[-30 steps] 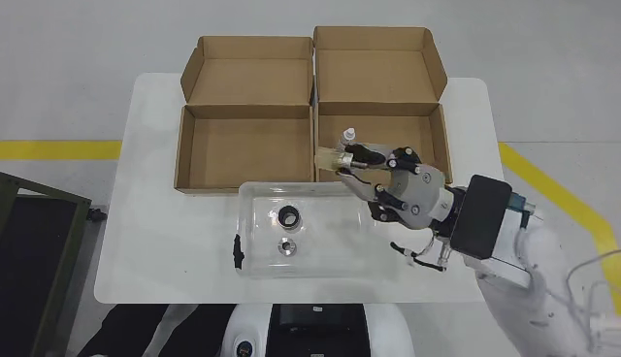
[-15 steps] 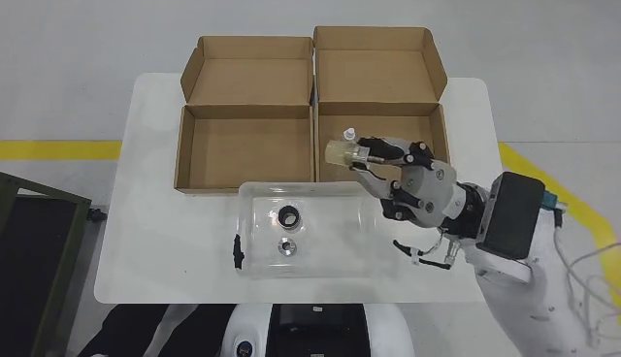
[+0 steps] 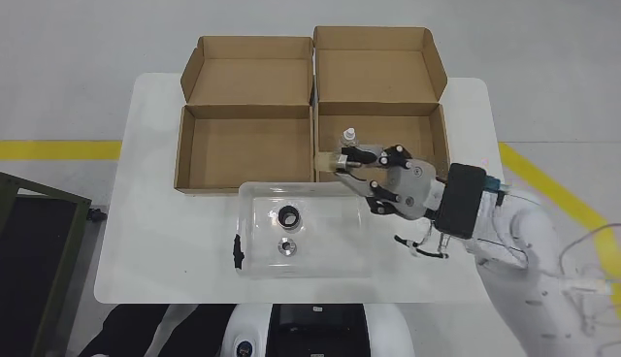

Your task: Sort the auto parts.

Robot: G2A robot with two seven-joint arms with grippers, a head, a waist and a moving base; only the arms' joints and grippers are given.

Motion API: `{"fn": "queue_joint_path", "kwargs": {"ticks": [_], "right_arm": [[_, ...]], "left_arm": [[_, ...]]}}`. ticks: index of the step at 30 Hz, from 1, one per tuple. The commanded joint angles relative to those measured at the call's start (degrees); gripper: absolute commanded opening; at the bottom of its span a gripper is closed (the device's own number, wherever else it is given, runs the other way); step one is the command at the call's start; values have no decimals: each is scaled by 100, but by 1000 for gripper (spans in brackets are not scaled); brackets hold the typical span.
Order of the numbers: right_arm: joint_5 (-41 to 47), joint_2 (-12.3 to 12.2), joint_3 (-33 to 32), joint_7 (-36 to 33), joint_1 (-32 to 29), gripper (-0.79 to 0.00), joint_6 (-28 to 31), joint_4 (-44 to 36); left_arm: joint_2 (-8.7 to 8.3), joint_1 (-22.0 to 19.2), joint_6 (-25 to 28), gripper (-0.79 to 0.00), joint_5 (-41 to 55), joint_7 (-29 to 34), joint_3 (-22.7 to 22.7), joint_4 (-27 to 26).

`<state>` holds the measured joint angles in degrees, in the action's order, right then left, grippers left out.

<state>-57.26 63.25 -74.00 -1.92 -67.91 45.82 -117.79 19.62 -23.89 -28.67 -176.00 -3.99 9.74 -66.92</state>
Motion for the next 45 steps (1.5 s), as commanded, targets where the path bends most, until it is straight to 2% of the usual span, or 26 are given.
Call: {"fn": "queue_joint_path", "kwargs": {"ticks": [1,8,17,27,45], "right_arm": [[17,-10,42,-255,69,-785,90,112],[-81,-59,92,-1132,238,-785,229,611],[-145,-115,-42,-1618,382,-785,170,1290],[-223,-121,75,-2213,886,-785,-164,2178],[-555,-35,731,-2635,1501,-785,-572,3209]], "left_arm": [[0,0,0,0,0,0,0,0],[0,0,0,0,0,0,0,0],[0,0,0,0,0,0,0,0],[0,0,0,0,0,0,0,0],[0,0,0,0,0,0,0,0]]}}
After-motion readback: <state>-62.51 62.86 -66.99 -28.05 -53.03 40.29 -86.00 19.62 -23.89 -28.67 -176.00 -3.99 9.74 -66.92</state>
